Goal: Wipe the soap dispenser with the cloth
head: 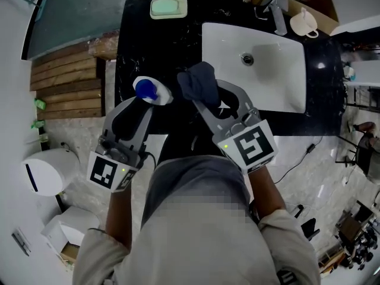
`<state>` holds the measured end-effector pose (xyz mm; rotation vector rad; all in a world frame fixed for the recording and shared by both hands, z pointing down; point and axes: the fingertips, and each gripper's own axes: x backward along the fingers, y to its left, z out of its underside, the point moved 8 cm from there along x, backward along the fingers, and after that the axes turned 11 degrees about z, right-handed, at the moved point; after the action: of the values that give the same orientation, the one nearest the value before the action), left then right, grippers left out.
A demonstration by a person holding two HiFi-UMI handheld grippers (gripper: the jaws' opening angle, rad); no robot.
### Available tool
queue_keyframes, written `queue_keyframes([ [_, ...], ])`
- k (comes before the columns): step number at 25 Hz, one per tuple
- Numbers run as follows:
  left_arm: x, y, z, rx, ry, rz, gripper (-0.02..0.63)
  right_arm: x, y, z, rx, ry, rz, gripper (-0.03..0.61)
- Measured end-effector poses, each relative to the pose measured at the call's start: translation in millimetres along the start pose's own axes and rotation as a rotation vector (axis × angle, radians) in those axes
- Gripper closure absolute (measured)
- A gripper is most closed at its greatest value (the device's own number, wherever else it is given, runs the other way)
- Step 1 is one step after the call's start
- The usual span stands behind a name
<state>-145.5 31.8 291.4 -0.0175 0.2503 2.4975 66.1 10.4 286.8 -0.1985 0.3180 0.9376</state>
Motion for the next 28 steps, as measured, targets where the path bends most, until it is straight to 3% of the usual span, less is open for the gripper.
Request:
queue_keyframes([
  [10, 16, -49, -9, 0.004, -0.039, -0.095, 0.605, 35, 2, -8, 0.072, -0.012, -0.109, 0.462],
  [17, 7, -87, -10, 0.006, -0.026, -0.112, 0.607, 68, 8, -11, 0.049, -0.025, -0.206, 0.462],
  [28, -9, -111, -13, 0.017, -0.042, -0.118, 0.607, 96, 5, -25, 0.033, -0.09, -0.21, 0.466],
])
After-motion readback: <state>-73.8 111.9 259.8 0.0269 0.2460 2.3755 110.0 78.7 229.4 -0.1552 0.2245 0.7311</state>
